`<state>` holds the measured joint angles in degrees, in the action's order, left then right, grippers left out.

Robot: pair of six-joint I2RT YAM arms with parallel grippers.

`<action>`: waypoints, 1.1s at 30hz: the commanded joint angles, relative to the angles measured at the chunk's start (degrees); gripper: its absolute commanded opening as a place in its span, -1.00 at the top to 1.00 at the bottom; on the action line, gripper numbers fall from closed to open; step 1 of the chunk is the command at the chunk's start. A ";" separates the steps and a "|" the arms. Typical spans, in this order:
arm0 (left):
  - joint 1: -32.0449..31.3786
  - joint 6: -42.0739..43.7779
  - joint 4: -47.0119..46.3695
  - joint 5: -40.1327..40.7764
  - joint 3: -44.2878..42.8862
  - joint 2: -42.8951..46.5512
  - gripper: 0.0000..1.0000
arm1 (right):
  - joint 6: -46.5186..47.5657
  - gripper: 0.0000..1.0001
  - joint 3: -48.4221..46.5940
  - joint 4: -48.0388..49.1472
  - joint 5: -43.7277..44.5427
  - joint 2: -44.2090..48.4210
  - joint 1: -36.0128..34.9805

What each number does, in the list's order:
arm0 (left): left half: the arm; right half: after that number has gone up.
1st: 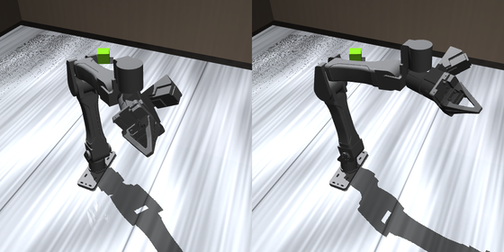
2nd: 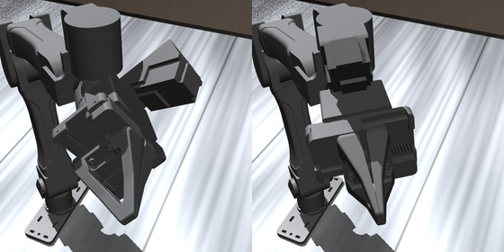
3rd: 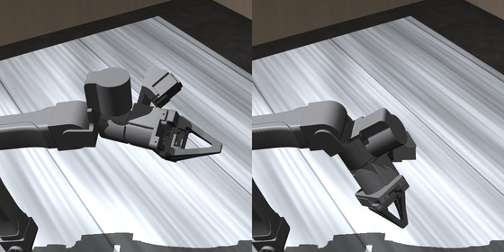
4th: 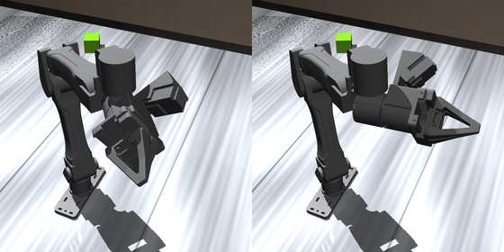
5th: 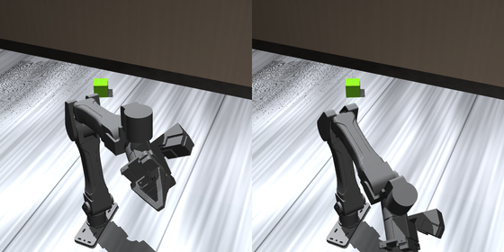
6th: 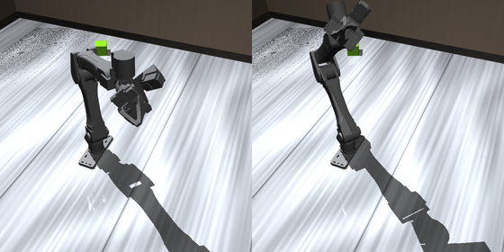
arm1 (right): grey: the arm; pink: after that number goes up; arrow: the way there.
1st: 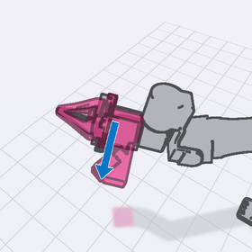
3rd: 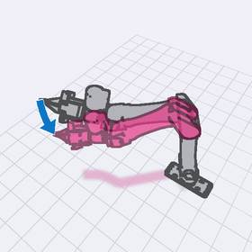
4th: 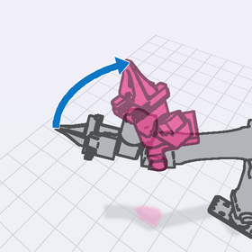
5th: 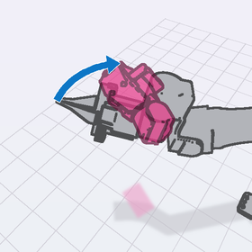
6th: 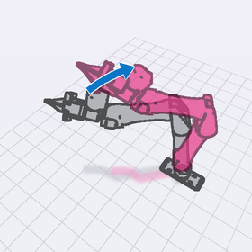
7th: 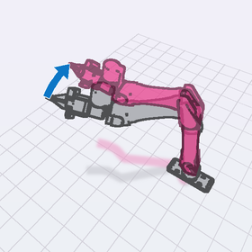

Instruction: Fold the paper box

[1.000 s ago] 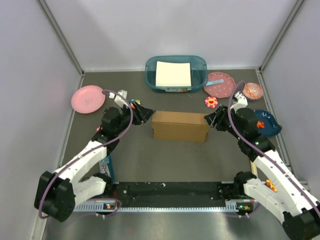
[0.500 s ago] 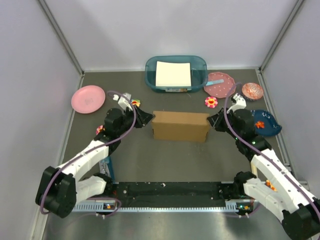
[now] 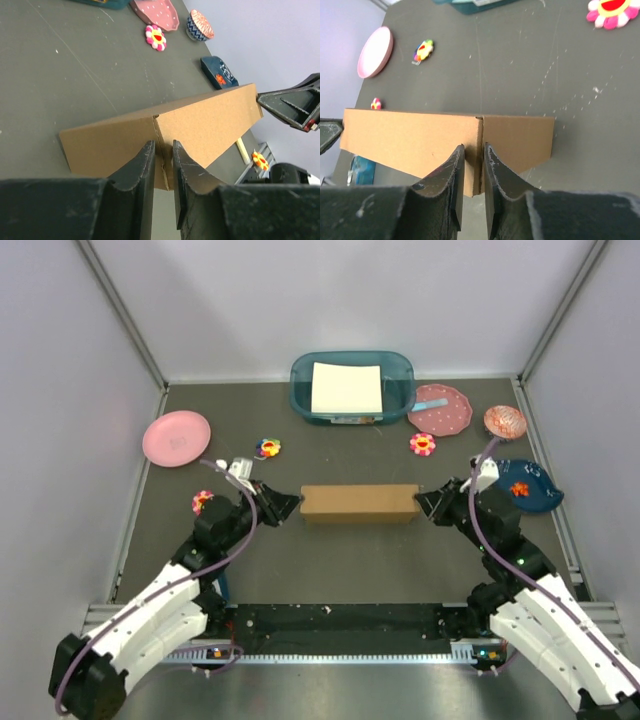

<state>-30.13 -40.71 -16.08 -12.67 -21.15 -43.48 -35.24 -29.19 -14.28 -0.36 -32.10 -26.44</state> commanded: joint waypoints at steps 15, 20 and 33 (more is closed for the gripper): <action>-5.82 3.36 23.72 13.11 -3.03 17.92 -0.81 | -4.40 -0.26 -5.18 -18.16 3.17 5.56 -6.08; -5.82 -0.94 20.39 7.76 0.66 10.01 -0.80 | -5.36 -0.29 -1.93 -16.48 1.60 -0.33 -6.08; -6.08 -5.78 4.15 -4.64 10.77 -3.97 -0.73 | -11.77 -0.33 13.35 0.81 -8.42 -9.99 -6.08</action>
<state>-36.01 -44.91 -0.08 -12.60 -11.99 -44.66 -44.29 -19.22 -25.43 -3.31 -38.98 -31.88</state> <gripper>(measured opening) 0.887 0.670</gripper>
